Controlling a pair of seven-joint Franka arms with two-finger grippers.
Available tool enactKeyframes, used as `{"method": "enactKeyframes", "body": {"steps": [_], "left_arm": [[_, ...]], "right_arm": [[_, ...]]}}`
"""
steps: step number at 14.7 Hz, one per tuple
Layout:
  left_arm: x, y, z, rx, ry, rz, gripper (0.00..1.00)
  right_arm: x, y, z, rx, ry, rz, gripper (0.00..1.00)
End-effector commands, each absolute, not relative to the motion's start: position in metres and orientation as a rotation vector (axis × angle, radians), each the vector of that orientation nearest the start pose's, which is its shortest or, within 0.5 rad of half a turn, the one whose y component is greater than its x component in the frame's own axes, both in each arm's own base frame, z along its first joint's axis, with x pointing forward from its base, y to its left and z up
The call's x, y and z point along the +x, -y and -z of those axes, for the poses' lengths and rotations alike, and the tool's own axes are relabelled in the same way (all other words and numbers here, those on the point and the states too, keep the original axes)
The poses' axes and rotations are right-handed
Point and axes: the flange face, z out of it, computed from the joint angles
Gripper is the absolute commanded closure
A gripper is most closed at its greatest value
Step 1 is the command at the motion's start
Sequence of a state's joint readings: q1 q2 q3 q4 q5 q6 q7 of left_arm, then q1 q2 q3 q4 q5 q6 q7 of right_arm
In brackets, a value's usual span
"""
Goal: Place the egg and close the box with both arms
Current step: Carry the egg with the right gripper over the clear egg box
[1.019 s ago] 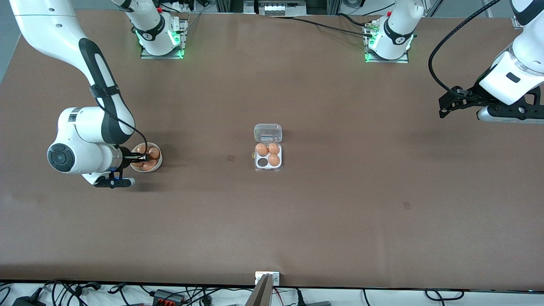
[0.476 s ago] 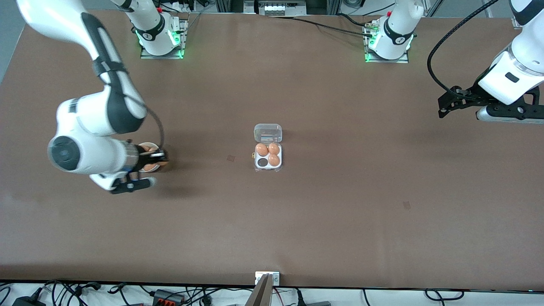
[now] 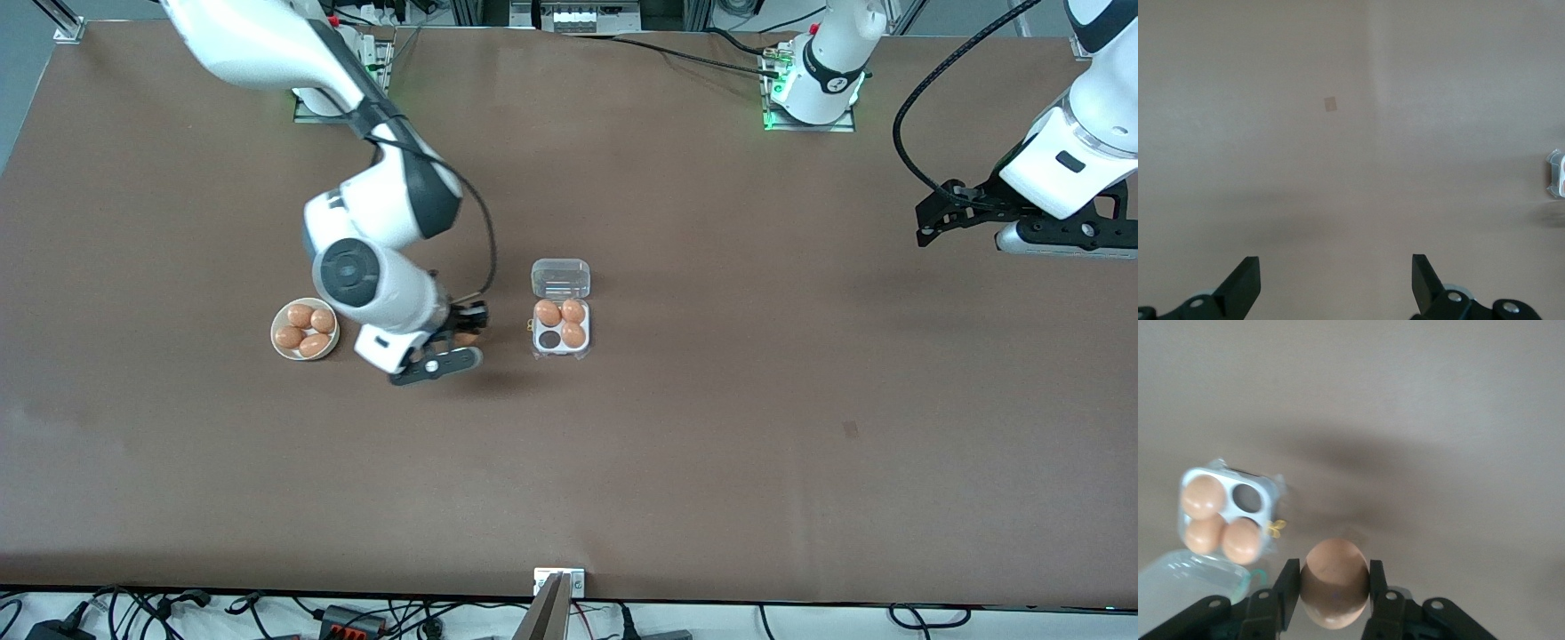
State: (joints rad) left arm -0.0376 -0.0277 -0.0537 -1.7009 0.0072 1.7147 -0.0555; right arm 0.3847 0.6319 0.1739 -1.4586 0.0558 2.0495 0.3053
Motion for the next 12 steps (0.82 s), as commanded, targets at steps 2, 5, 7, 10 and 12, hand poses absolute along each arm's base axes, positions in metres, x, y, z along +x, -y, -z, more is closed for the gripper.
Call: {"method": "enactKeyframes", "body": {"steps": [2,5,7,10,12], "left_arm": [[0.548,0.05,-0.594,-3.108,-0.08,0.07,0.0],[0.548,0.05,-0.594,-3.108,-0.08,0.07,0.0],[0.548,0.05,-0.594,-3.107,-0.083,0.07,0.0],[0.548,0.05,-0.594,-3.108,-0.082,0.07,0.0],[0.548,0.05,-0.593,-3.108,-0.08,0.068,0.0]], "right_arm": [[0.593,-0.42,-0.302,-3.016,0.134,-0.106,1.0],[0.583,-0.441,-0.293,-3.003,0.089,-0.079,1.0],[0.584,-0.447,-0.283,-2.984,0.029,-0.045,1.0],[0.587,-0.449,-0.27,-2.971,-0.003,-0.021,1.0],[0.585,-0.45,-0.263,-2.975,-0.01,-0.035,1.0]]}}
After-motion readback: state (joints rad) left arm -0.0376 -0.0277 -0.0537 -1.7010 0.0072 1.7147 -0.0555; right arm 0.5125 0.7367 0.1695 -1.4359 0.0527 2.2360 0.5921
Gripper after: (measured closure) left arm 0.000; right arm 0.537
